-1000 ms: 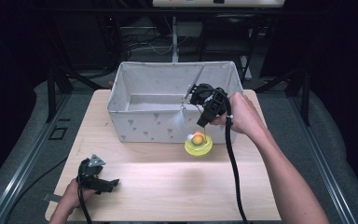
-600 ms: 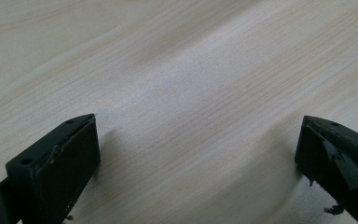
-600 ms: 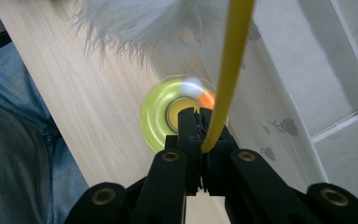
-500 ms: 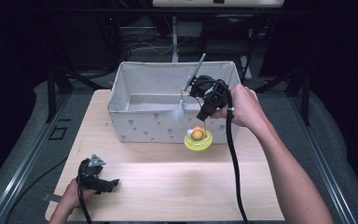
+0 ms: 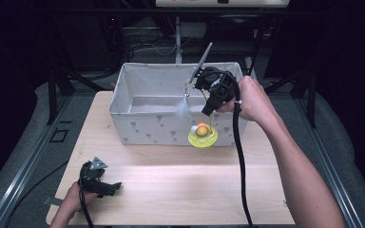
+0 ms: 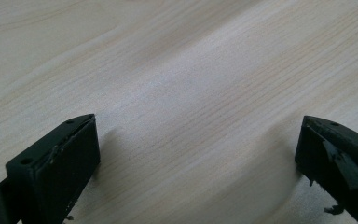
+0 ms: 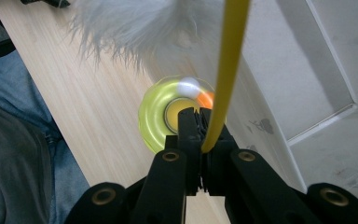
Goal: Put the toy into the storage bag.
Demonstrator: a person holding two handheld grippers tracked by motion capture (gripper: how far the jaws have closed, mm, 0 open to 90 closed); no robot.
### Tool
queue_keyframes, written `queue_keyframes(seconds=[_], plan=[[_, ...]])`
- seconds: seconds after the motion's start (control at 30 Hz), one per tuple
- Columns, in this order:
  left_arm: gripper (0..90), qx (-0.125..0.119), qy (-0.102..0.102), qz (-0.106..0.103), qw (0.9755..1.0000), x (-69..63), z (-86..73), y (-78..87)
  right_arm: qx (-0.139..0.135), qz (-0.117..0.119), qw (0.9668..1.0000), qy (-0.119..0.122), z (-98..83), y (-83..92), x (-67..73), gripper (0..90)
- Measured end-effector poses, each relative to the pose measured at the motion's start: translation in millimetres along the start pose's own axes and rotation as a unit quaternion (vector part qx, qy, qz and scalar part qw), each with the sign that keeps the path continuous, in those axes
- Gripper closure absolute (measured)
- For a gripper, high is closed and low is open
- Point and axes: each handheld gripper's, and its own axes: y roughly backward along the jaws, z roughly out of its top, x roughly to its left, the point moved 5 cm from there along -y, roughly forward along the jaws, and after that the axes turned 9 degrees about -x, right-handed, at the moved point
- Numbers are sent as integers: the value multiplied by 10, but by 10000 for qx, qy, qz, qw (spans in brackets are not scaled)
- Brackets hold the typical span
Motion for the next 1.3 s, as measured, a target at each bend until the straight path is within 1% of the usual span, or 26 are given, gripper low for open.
queue_keyframes(seconds=[0.3,0.4,0.6,0.87,1.3], plan=[[0,-2,4,-1,10000,0,0,0,-52,-41,10000,-38,67,98,-50,879],[0,-1,-1,-2,10000,0,0,0,-30,-80,10000,-32,90,132,-67,878],[0,-3,-2,-3,10000,0,0,0,-118,-130,9998,-85,133,195,-109,879],[0,-6,-5,-5,10000,1,0,-1,-126,-214,9996,-123,172,256,-191,879],[0,-17,-1,-4,10000,1,1,-2,-196,-338,9988,-284,260,346,-360,879]])
